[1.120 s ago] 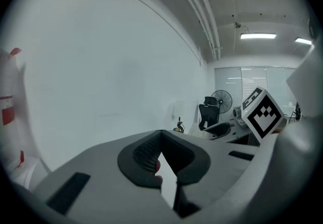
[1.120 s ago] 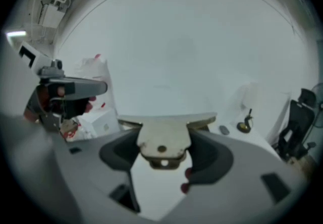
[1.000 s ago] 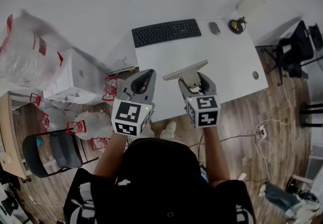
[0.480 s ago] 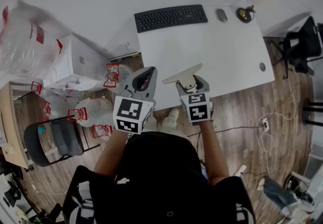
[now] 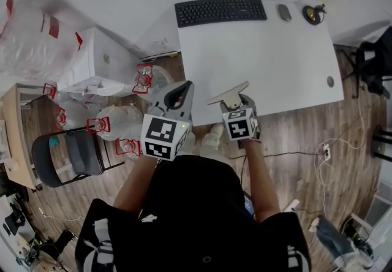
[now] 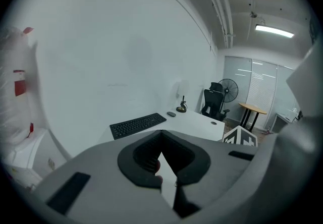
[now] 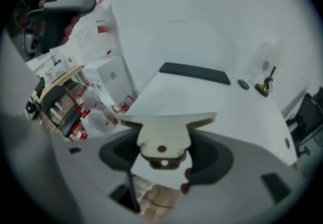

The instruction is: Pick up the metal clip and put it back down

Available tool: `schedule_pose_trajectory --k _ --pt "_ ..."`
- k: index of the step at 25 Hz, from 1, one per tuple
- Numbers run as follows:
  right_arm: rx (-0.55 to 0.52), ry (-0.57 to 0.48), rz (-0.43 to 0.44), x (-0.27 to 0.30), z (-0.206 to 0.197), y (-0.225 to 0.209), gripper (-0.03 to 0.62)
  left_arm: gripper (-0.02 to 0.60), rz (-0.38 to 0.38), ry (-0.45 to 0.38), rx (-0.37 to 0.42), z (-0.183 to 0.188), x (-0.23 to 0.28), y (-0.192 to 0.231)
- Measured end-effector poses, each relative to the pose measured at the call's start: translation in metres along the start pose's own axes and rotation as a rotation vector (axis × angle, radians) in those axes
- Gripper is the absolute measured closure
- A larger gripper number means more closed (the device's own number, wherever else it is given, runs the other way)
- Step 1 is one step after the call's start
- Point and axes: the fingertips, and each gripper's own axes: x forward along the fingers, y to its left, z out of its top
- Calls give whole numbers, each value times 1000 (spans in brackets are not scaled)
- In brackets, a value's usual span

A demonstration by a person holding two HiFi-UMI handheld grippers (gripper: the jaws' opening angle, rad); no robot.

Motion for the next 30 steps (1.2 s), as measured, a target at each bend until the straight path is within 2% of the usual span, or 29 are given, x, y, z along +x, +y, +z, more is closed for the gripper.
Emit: schedule_pose_trajectory --k 4,8,15,21,26,30 --pt "-12 57 2 21 -15 1 307 561 2 27 16 -10 0 2" --pt "1 73 26 38 -17 3 307 561 13 47 14 -20 -2 5" --pt "-40 113 36 59 -22 -1 307 561 34 84 9 -36 -4 9" --pt "-25 109 48 74 -14 -6 307 561 59 99 7 -42 -8 16" --pt "-74 127 49 82 -23 -6 307 561 68 117 14 -50 -12 16" --pt "-51 128 67 87 -27 -3 307 561 73 127 -8 -54 -13 20"
